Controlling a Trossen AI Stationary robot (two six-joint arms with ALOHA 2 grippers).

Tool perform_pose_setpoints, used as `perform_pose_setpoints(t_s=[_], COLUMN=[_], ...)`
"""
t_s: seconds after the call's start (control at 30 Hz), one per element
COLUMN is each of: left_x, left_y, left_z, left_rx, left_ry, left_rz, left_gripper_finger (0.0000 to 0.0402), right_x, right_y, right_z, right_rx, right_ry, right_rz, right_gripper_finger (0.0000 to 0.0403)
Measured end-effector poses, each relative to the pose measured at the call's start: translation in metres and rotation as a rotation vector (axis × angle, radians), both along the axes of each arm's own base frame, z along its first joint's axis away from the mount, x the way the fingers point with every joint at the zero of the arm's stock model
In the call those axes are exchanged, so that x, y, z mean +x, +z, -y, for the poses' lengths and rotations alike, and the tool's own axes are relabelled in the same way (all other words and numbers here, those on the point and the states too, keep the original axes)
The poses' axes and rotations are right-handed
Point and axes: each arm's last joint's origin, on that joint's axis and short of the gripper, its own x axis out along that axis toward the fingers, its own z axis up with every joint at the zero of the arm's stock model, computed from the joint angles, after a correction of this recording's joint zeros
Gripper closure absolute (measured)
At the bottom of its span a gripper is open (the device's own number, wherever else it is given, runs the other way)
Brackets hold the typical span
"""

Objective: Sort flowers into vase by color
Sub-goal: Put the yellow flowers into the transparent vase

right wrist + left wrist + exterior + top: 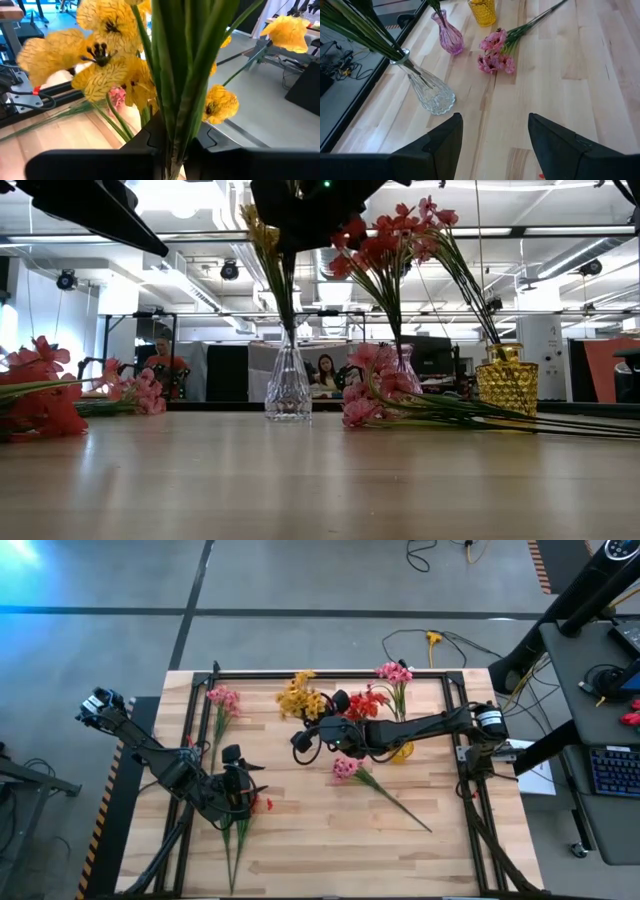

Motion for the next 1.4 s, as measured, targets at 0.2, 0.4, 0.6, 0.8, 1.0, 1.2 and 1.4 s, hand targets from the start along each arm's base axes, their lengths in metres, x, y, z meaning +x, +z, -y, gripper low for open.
perform_pose_setpoints(t_s=[0.2,0.4,0.6,0.8,1.0,1.2,1.4], left_x=[0.000,0.000,0.000,0.000,0.000,0.000,0.000], left_y=[0.000,0.000,0.000,0.000,0.000,0.000,0.000], left_z=[0.000,0.000,0.000,0.000,0.000,0.000,0.000], left_rx=[-0.003,-0.007,-0.007,-0.007,-0.007,-0.007,-0.007], left_ry=[0.001,0.004,0.004,0.004,0.004,0.004,0.004], left_rz=[0.002,0.004,0.004,0.004,0.004,0.004,0.003], left_gripper_finger=[0.0194,0.0194,0.0194,0.0194,0.0194,0.0194,0.0194], right_x=[-0.001,-0.001,-0.001,-0.001,0.001,0.000,-0.002], right_y=[-0.003,-0.003,-0.003,-0.003,0.009,0.022,0.032], right_z=[0.000,0.000,-0.001,-0.001,-0.004,-0.009,-0.009], right_rx=[-0.002,-0.003,-0.003,-0.003,-0.002,0.019,0.020], right_ry=[0.001,0.002,0.002,0.001,0.006,0.008,0.006], right_rz=[-0.011,-0.012,-0.012,-0.013,-0.031,-0.066,-0.115], right_gripper_finger=[0.0353,0.0315,0.0267,0.0227,0.0200,0.0185,0.0182])
